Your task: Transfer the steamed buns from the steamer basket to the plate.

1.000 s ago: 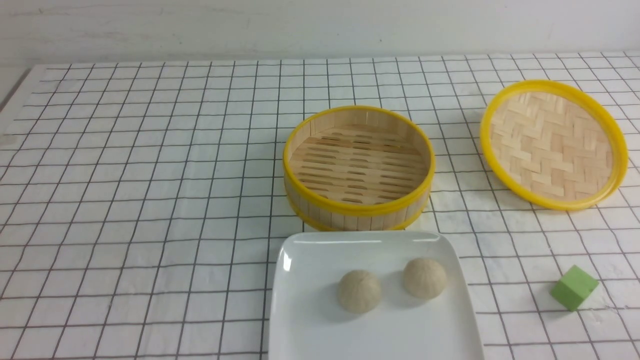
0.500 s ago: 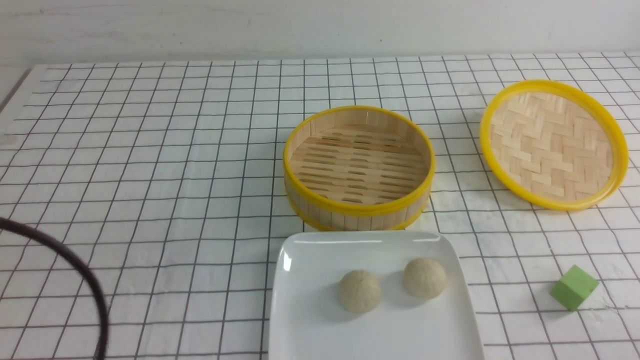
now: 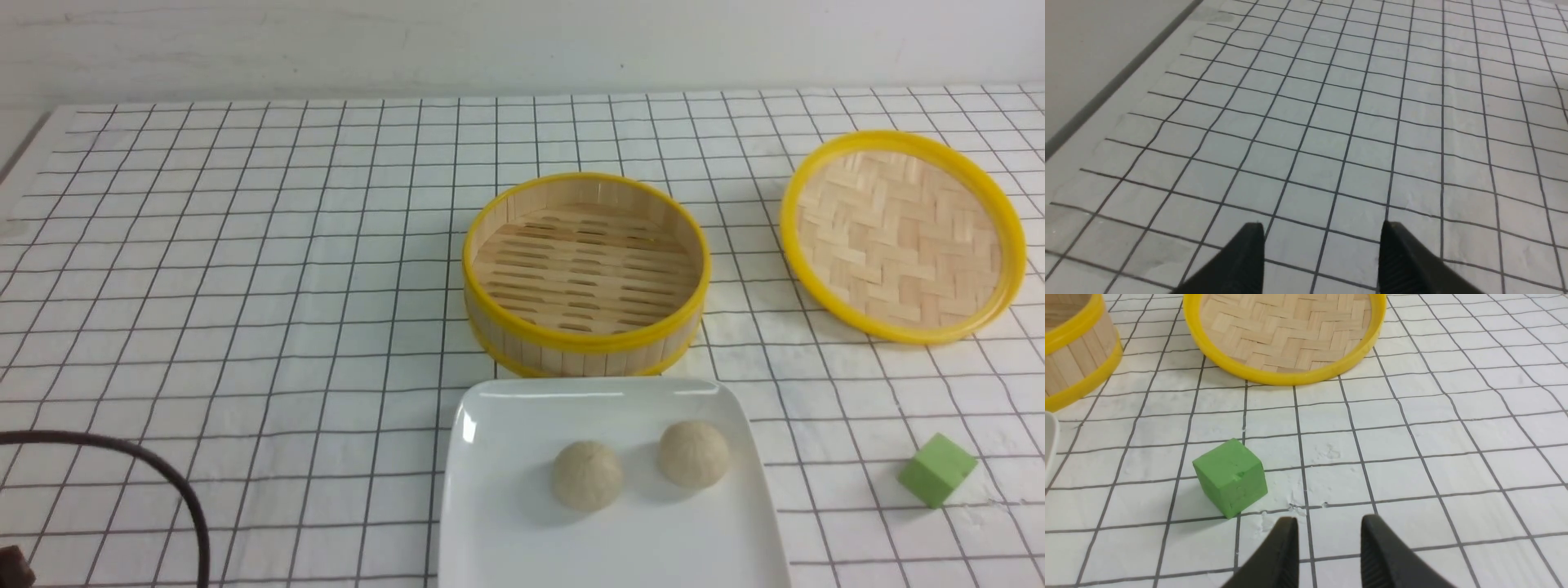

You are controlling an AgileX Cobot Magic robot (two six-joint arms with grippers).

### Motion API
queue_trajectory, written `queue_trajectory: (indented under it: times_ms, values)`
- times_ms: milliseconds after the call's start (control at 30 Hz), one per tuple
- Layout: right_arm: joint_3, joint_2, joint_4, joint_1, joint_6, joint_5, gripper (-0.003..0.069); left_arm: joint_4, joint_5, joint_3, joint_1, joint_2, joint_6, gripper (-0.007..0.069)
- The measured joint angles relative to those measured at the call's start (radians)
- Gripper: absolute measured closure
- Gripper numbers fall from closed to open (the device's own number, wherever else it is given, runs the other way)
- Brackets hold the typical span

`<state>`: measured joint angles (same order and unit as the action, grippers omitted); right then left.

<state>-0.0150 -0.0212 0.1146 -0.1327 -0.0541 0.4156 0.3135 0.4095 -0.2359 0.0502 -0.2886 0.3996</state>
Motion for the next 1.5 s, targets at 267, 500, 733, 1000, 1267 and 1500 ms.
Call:
queue_trajectory:
  times_ms: [267,500,733,1000,1267,1500]
  values:
    - [0.0,0.0,0.0,0.0,0.0,0.0,0.0419,0.054,0.033,0.069,0.004,0.084,0.0,0.0228]
    - [0.0,0.0,0.0,0.0,0.0,0.0,0.0419,0.057,0.03,0.152,0.004,0.191,0.003,0.0228]
    - [0.0,0.0,0.0,0.0,0.0,0.0,0.0419,0.041,0.036,0.199,0.004,0.26,0.004,0.0228]
    - [0.0,0.0,0.0,0.0,0.0,0.0,0.0419,0.017,0.034,0.247,0.004,0.3,0.01,0.0228]
    - [0.0,0.0,0.0,0.0,0.0,0.0,0.0419,-0.004,0.002,0.255,0.004,0.3,0.012,0.0228]
    - [0.0,0.0,0.0,0.0,0.0,0.0,0.0419,-0.008,0.0,0.255,0.004,0.3,0.012,0.0228]
